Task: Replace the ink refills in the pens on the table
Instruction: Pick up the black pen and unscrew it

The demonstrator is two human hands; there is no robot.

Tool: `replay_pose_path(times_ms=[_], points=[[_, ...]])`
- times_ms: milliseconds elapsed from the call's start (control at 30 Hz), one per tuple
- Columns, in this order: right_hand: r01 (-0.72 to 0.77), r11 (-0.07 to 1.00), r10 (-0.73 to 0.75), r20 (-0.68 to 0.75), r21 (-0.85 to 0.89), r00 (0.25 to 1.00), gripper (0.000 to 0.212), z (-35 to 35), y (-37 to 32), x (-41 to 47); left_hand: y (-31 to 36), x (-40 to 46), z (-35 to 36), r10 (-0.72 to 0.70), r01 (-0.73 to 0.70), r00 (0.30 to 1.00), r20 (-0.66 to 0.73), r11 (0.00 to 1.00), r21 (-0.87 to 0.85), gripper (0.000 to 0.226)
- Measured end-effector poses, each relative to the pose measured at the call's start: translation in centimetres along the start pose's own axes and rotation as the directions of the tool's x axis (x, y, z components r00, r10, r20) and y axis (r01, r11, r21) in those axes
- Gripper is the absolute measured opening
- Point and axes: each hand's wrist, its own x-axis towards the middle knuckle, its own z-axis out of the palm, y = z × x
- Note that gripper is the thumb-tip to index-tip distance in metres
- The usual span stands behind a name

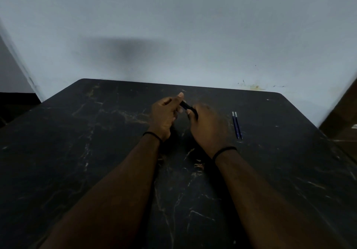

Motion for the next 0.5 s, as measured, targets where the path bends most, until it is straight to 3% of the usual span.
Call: replay_pose_path(times_ms=[167, 500], points=[[-0.022, 0.999, 0.022, 0.006, -0.024, 1.000, 0.023, -0.1, -0.3, 0.0, -0.1, -0.5, 1.2, 0.110, -0.107, 0.994, -0.011, 0.981, 0.162, 0.053], [-0.078, 0.991, 0.084, 0.051, -0.105, 0.995, 0.027, 0.8, -1.2, 0.1, -0.3, -0.7, 1.0, 0.184, -0.183, 0.983, 0.012, 0.962, 0.205, 0.046]])
